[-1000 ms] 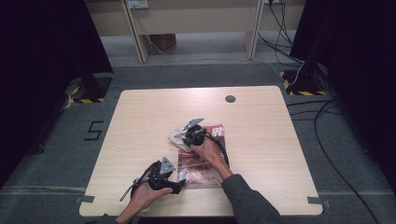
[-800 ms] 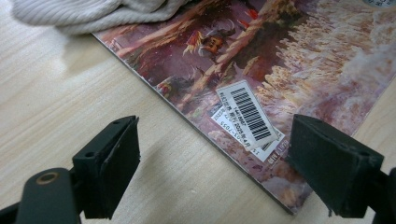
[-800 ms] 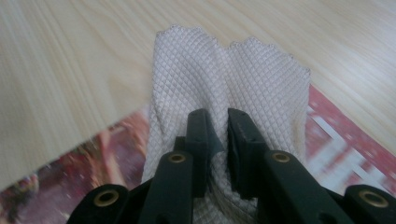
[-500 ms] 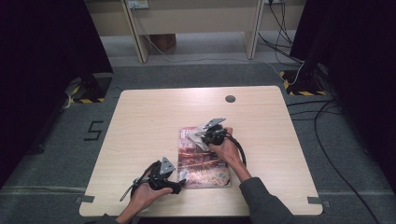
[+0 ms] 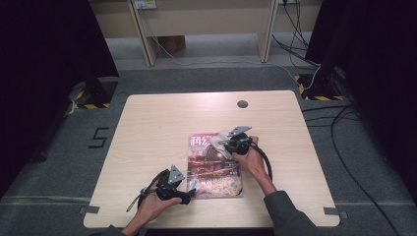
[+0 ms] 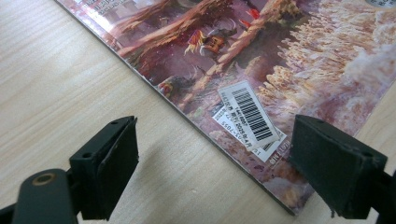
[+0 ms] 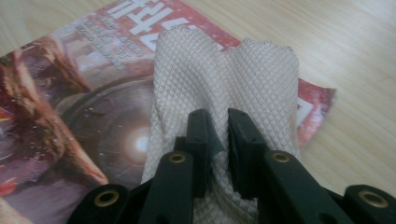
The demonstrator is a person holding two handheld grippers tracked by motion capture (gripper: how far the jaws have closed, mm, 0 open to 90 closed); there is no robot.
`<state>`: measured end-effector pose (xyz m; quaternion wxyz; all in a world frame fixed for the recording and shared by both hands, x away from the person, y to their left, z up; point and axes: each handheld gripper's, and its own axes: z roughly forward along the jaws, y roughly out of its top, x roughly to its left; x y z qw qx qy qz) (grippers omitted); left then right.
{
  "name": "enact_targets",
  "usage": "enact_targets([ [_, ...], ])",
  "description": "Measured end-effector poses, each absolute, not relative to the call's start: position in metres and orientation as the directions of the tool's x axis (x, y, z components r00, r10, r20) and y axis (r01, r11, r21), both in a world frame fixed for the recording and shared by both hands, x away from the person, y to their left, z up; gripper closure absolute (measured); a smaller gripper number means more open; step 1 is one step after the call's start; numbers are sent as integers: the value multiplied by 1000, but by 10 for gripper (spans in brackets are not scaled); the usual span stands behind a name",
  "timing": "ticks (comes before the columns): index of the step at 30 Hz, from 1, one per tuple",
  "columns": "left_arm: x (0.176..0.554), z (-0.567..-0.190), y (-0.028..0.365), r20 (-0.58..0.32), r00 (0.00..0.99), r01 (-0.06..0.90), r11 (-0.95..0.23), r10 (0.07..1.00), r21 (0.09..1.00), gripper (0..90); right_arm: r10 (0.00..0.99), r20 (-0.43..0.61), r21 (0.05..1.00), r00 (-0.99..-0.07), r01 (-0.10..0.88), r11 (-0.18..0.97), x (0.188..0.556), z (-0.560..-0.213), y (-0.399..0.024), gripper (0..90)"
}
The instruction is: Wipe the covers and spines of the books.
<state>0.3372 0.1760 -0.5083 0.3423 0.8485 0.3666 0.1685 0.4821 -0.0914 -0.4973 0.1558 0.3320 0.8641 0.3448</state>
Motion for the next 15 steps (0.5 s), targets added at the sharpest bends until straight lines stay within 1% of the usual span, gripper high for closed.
enact_targets([
  [8, 337, -508, 176, 38, 675, 506, -500, 737, 703, 144, 636, -43, 700, -770, 431, 569, 473, -498, -67, 794],
  [15, 337, -508, 176, 45, 678, 501, -506, 734, 702, 144, 563, -36, 701, -826, 381, 603, 462, -499, -30, 792],
])
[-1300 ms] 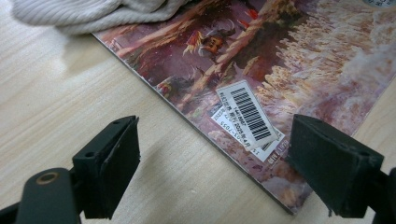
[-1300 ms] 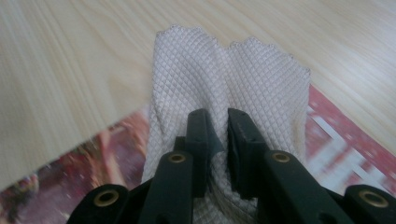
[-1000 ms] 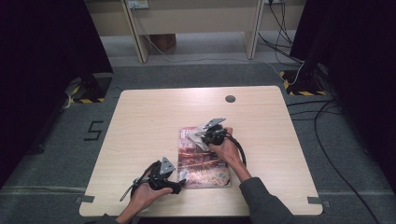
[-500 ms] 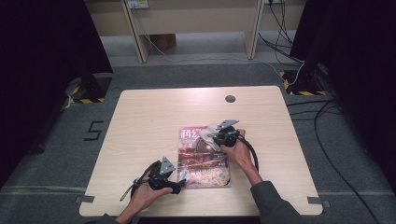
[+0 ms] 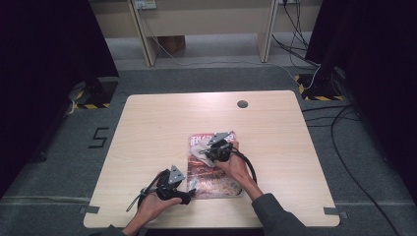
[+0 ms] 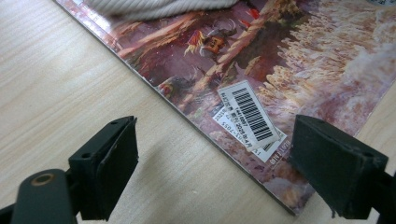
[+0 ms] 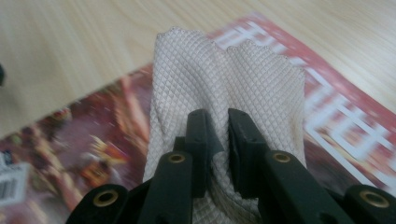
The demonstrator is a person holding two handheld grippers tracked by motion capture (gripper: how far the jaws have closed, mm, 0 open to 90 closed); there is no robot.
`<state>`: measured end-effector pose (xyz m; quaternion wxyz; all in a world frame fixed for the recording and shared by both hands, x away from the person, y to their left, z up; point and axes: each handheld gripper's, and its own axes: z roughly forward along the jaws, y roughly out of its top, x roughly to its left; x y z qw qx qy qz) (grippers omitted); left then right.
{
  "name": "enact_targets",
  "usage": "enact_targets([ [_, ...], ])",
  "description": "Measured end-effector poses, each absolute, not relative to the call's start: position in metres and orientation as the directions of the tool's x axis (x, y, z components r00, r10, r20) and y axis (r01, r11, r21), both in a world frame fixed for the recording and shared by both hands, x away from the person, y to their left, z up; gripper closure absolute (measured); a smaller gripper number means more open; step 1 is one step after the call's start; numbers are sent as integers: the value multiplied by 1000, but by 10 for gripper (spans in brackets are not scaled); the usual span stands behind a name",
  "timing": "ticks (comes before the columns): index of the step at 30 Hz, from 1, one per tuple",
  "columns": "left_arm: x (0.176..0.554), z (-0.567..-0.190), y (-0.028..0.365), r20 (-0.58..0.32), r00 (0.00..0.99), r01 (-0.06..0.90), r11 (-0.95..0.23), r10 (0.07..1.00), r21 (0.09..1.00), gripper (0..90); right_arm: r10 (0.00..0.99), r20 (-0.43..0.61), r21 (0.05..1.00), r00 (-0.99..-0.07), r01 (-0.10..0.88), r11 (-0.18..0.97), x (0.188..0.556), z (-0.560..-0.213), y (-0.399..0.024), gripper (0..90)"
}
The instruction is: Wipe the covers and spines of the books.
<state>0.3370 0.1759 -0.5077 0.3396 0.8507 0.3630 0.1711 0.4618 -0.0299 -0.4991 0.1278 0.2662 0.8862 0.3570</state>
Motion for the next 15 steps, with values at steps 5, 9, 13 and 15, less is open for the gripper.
enact_targets([
  [5, 337, -508, 176, 43, 678, 500, -504, 733, 704, 144, 519, -13, 709, -855, 358, 607, 455, -501, -4, 792],
  [9, 336, -508, 176, 46, 681, 498, -508, 731, 703, 144, 506, -17, 707, -862, 348, 616, 453, -500, 2, 792],
  [13, 336, -507, 177, 47, 682, 499, -511, 730, 700, 144, 514, -18, 703, -858, 355, 617, 456, -500, -7, 792],
  [15, 336, -508, 177, 45, 681, 499, -509, 731, 702, 144, 533, -19, 698, -846, 371, 613, 457, -499, -15, 792],
])
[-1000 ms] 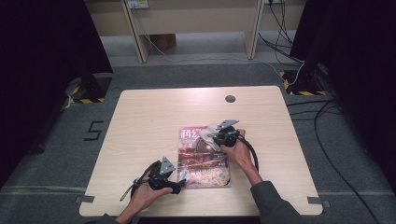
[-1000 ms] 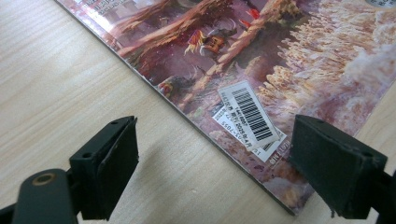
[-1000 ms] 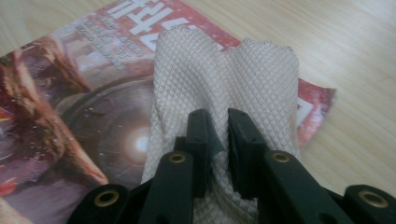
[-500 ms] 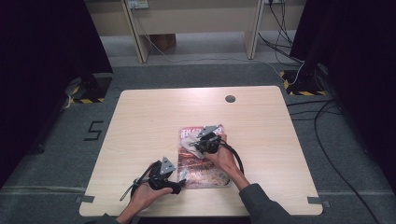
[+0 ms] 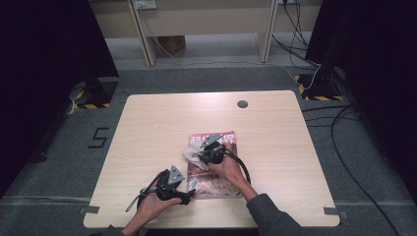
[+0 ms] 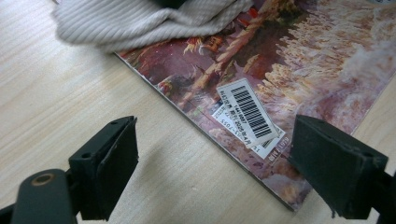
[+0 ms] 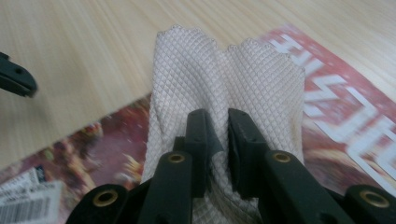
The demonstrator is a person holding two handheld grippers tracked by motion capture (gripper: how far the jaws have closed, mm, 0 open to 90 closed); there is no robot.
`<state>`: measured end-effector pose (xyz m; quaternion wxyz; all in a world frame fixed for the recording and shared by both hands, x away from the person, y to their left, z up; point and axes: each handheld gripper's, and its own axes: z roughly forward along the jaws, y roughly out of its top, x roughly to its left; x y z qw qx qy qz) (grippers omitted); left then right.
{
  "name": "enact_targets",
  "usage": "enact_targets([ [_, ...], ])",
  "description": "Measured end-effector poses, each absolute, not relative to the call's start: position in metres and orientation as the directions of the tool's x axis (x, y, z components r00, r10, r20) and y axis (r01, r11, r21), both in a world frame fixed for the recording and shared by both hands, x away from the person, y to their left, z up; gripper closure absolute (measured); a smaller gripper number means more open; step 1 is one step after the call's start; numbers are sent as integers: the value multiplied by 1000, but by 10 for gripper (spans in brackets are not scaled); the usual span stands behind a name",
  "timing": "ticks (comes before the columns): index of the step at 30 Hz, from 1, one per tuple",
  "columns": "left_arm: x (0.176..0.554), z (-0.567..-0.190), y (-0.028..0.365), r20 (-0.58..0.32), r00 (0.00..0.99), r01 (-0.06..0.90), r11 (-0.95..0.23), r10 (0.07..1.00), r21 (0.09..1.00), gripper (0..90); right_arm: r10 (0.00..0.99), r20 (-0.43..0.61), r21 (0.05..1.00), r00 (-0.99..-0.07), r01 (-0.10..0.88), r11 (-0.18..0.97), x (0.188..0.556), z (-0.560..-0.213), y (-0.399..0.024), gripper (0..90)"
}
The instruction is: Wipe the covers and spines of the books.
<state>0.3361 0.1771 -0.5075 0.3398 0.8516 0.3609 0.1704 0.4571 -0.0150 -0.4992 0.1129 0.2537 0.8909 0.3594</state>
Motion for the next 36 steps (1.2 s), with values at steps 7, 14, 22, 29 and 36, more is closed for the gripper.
enact_targets([
  [7, 335, -507, 178, 24, 692, 499, -503, 722, 706, 147, 600, -34, 695, -800, 413, 589, 465, -498, -56, 792],
  [14, 331, -503, 181, 13, 696, 489, -487, 718, 724, 148, 665, -36, 704, -746, 453, 547, 468, -498, -94, 792],
  [22, 328, -497, 193, 9, 677, 490, -460, 736, 740, 148, 699, -48, 699, -714, 476, 534, 470, -496, -108, 792],
  [29, 322, -491, 215, 17, 641, 504, -438, 768, 744, 149, 664, -60, 698, -745, 444, 561, 463, -497, -89, 789],
  [36, 313, -489, 238, 5, 601, 521, -396, 799, 756, 148, 597, -48, 697, -801, 401, 594, 450, -499, -51, 788],
])
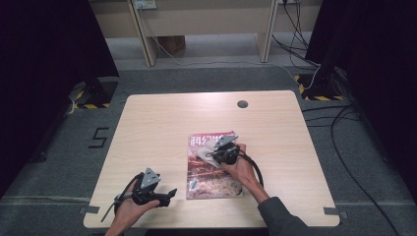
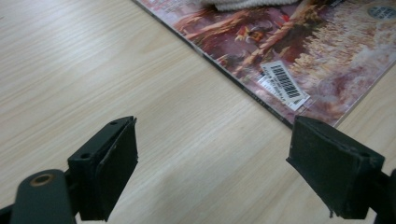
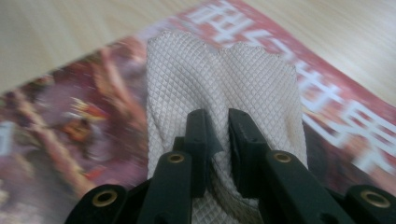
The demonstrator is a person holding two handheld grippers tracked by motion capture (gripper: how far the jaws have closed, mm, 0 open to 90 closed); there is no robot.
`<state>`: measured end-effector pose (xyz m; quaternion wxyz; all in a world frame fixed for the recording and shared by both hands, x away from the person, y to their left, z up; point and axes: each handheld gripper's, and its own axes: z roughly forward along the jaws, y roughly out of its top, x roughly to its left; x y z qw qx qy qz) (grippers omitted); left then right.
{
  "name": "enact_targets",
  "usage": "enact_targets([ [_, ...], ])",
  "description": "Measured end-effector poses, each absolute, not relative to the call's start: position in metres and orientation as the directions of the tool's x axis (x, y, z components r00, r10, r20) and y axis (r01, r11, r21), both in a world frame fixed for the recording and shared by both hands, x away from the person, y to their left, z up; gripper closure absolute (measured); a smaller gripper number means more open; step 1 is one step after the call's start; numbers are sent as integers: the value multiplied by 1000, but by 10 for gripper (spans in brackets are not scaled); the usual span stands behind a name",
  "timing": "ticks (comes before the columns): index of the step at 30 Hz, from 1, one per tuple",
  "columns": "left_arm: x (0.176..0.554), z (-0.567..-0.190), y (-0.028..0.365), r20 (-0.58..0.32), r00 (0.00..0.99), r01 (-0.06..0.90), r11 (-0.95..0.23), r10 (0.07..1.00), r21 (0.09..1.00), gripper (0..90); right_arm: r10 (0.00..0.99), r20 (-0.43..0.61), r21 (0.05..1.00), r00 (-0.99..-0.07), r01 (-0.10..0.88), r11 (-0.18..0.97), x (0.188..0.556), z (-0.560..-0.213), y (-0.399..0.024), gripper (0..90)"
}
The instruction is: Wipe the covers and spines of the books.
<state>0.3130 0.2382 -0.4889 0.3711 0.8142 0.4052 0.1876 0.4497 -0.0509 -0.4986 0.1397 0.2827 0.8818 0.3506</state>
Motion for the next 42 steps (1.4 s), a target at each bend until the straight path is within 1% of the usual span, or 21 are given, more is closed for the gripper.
enact_targets([
  [3, 313, -489, 239, 3, 597, 526, -394, 802, 754, 148, 552, -54, 697, -832, 365, 617, 442, -499, -32, 789],
  [5, 313, -491, 238, 3, 604, 526, -401, 797, 750, 148, 523, -41, 703, -851, 347, 621, 438, -500, -21, 789],
  [6, 313, -491, 237, 4, 607, 525, -405, 795, 748, 149, 519, -26, 702, -854, 354, 617, 434, -500, -15, 789],
  [9, 313, -492, 235, 2, 613, 527, -411, 790, 744, 149, 482, -46, 706, -875, 313, 635, 430, -500, -7, 788],
  [11, 313, -492, 236, 2, 612, 528, -411, 791, 743, 149, 485, -36, 706, -874, 322, 631, 429, -501, -6, 788],
  [12, 313, -492, 236, 1, 610, 530, -409, 792, 743, 149, 480, -37, 709, -877, 315, 630, 431, -501, -8, 788],
  [14, 313, -493, 236, 2, 611, 530, -411, 792, 742, 149, 492, -11, 710, -871, 339, 617, 432, -501, -11, 789],
  [16, 313, -493, 236, 3, 613, 528, -413, 790, 742, 149, 495, -32, 706, -868, 331, 626, 433, -500, -16, 789],
  [18, 313, -493, 235, 4, 615, 527, -414, 789, 742, 149, 514, -29, 705, -857, 347, 619, 435, -500, -24, 789],
  [19, 313, -493, 235, 4, 616, 526, -415, 788, 742, 149, 536, -22, 701, -844, 369, 610, 435, -500, -33, 789],
  [26, 314, -493, 235, 2, 614, 529, -413, 789, 741, 149, 645, -48, 703, -763, 433, 565, 445, -497, -99, 789],
  [29, 314, -493, 234, 6, 619, 526, -420, 785, 740, 149, 675, -59, 700, -736, 452, 554, 444, -496, -120, 788],
  [31, 315, -493, 233, 5, 620, 526, -420, 785, 739, 149, 691, -46, 704, -722, 467, 535, 444, -497, -131, 788],
  [33, 315, -493, 233, 6, 622, 525, -423, 783, 738, 149, 692, -44, 705, -721, 468, 532, 442, -497, -133, 789],
  [35, 316, -493, 232, 6, 621, 525, -422, 784, 739, 149, 682, -67, 701, -728, 452, 552, 440, -496, -127, 789],
  [42, 316, -494, 232, 5, 623, 527, -425, 782, 736, 149, 617, -65, 697, -785, 406, 591, 435, -496, -90, 789],
])
